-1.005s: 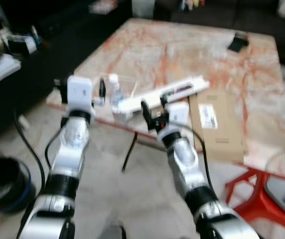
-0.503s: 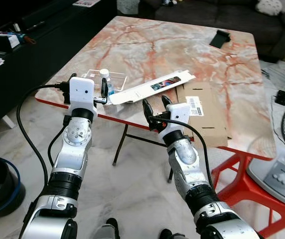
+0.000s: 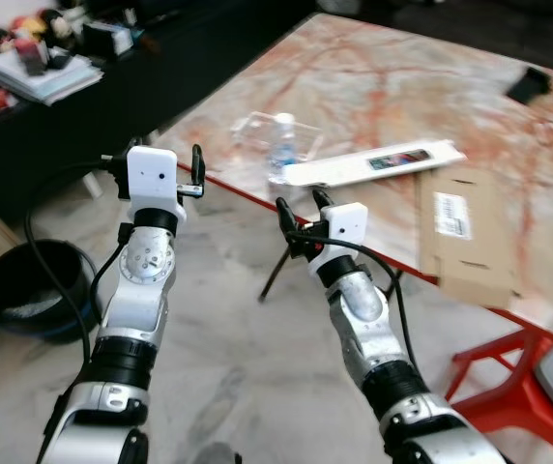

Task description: Picking trash to rubbish bin

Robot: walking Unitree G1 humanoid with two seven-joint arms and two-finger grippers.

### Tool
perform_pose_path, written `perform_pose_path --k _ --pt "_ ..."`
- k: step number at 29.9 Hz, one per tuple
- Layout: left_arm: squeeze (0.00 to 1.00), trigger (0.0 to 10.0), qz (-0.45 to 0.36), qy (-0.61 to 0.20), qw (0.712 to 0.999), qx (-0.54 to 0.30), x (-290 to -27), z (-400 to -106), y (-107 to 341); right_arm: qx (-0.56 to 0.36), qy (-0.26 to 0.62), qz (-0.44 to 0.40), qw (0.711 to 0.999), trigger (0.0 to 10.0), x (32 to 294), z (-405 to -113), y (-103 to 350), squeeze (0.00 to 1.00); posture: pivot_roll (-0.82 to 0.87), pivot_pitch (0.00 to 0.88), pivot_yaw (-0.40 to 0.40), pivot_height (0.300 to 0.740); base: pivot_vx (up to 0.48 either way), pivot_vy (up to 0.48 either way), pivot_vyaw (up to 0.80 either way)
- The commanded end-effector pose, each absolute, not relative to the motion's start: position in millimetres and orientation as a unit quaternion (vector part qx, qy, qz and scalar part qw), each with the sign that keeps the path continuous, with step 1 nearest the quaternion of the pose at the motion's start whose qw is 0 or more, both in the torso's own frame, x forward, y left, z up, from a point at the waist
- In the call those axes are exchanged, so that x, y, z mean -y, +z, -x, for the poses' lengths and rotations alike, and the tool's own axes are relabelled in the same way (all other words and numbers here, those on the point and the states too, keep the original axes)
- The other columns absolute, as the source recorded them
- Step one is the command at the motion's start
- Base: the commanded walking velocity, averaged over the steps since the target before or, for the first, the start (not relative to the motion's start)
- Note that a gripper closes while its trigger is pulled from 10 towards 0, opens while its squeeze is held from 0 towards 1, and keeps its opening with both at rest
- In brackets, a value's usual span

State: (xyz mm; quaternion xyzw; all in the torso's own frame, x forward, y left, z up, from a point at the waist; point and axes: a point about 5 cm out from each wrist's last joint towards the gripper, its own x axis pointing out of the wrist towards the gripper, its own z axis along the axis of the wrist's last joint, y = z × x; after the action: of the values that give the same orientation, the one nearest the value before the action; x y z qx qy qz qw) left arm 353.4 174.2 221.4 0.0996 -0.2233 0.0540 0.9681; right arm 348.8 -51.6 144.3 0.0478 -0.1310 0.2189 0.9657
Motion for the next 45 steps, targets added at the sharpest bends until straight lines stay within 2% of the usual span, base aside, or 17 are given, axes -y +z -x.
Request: perform_pose_path --k 1,7,15,19,23,31,39,45 --pt "0.0 10.0 -0.096 0.041 0.969 0.225 -163.7 -353.7 222.1 0.133 0.209 -0.06 0.967 10.0 54.3 -350.5 146.9 0.0 0.13 0.175 -0.021 0.74 0.48 0.0 0.0" --pt "0.0 10.0 -0.098 0.043 0.967 0.233 -165.0 -352.7 226.2 0.135 0.209 -0.058 0.967 10.0 54.1 -350.3 147.6 0.0 0.14 0.172 -0.021 0.74 0.48 0.0 0.0" --pt "0.0 10.0 -0.111 0.015 0.961 0.254 -154.9 -349.9 233.9 0.139 0.208 -0.069 0.966 10.0 53.7 -350.7 149.6 0.0 0.14 0.171 -0.022 0.74 0.48 0.0 0.0" --pt "0.0 10.0 -0.121 -0.024 0.951 0.283 -142.6 -345.7 243.6 0.139 0.205 -0.075 0.966 10.0 54.6 -351.0 150.0 0.0 0.14 0.171 -0.021 0.74 0.45 0.0 0.0" --pt "0.0 10.0 -0.123 -0.062 0.939 0.315 -129.5 -339.0 254.4 0.141 0.205 -0.074 0.966 10.0 54.4 -351.0 150.5 0.0 0.14 0.17 -0.02 0.74 0.0 0.0 0.0" --pt "0.0 10.0 -0.096 -0.073 0.928 0.353 -128.3 -329.9 278.4 0.141 0.205 -0.075 0.966 10.0 54.2 -350.4 149.8 0.0 0.14 0.169 -0.019 0.74 0.0 0.0 0.0" --pt "0.0 10.0 -0.051 -0.128 0.938 0.317 -119.5 -329.0 278.7 0.138 0.203 -0.074 0.967 10.0 54.0 -350.8 148.7 0.0 0.14 0.162 -0.012 0.74 0.0 0.0 0.0" --pt "0.0 10.0 -0.047 -0.109 0.957 0.265 -125.9 -330.6 259.4 0.135 0.204 -0.074 0.967 10.0 54.2 -349.8 146.7 0.0 0.14 0.158 -0.011 0.74 0.0 0.0 0.0"
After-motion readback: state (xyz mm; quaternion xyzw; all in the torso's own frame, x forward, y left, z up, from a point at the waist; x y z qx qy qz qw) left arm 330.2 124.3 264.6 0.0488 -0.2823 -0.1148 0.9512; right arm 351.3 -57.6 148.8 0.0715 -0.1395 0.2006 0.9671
